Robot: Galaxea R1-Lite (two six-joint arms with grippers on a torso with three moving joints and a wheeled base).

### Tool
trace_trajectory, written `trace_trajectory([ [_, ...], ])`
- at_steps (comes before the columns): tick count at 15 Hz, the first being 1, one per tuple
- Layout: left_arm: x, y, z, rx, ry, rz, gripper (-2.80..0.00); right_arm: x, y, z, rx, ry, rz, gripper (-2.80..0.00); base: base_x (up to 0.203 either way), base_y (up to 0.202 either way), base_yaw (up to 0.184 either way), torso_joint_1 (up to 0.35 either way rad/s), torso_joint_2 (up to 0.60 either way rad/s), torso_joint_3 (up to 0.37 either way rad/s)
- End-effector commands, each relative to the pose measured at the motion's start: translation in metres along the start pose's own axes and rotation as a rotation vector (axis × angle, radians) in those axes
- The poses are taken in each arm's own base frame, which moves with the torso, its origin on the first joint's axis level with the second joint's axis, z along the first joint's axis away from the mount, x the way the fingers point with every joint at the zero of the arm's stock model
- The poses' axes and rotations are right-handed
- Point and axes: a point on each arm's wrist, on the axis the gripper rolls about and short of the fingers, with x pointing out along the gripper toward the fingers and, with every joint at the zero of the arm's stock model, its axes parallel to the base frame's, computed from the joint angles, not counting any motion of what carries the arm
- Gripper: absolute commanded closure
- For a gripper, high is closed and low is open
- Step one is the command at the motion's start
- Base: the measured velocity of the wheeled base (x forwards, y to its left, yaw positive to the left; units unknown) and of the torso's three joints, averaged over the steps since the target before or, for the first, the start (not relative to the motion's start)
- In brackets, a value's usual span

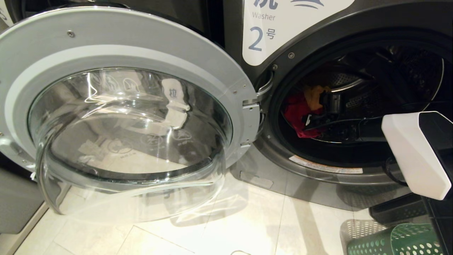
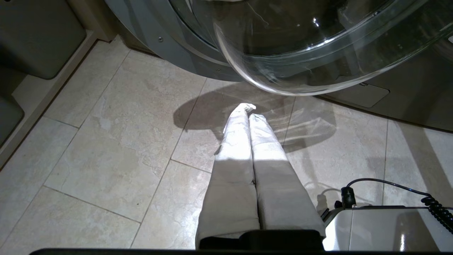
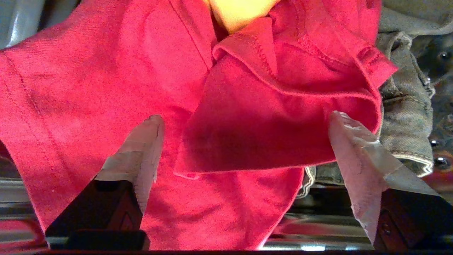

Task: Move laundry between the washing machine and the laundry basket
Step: Pick a cloth and place it into the basket

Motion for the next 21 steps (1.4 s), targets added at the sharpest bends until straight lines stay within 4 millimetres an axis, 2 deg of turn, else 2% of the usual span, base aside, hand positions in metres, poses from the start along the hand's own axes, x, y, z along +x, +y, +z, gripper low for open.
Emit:
trace_trajectory([
  [1,0.000,0.000,0.000,0.000,0.000,0.000,0.00,0.005,-0.011,0.002,0.007,-0.014,-0.023,-2.80,0.000,0.000,0.000,0.000,0.00,0.000],
  [3,0.000,0.000,0.000,0.000,0.000,0.000,0.00,0.008,-0.019,0.001,-0.006,-0.013,-0.038,-2.80,0.000,0.000,0.000,0.000,0.00,0.000],
  [7,0.000,0.000,0.000,0.000,0.000,0.000,0.00,0.021,-0.031,-0.015,-0.005,0.020,-0.061,-2.80,0.000,0.000,0.000,0.000,0.00,0.000],
  [10,0.000,0.000,0.000,0.000,0.000,0.000,0.00,0.026,-0.032,-0.023,-0.004,0.046,-0.025,-2.80,0.000,0.000,0.000,0.000,0.00,0.000],
  [14,0.000,0.000,0.000,0.000,0.000,0.000,0.00,0.026,-0.029,-0.025,-0.003,0.041,-0.011,-2.80,0.000,0.000,0.000,0.000,0.00,0.000],
  [15,0.000,0.000,0.000,0.000,0.000,0.000,0.00,0.026,-0.028,-0.025,-0.001,0.031,-0.004,0.00,0.000,0.000,0.000,0.000,0.00,0.000],
  [21,0.000,0.000,0.000,0.000,0.000,0.000,0.00,0.024,-0.025,-0.020,-0.002,0.017,0.012,0.00,0.000,0.000,0.000,0.000,0.00,0.000],
])
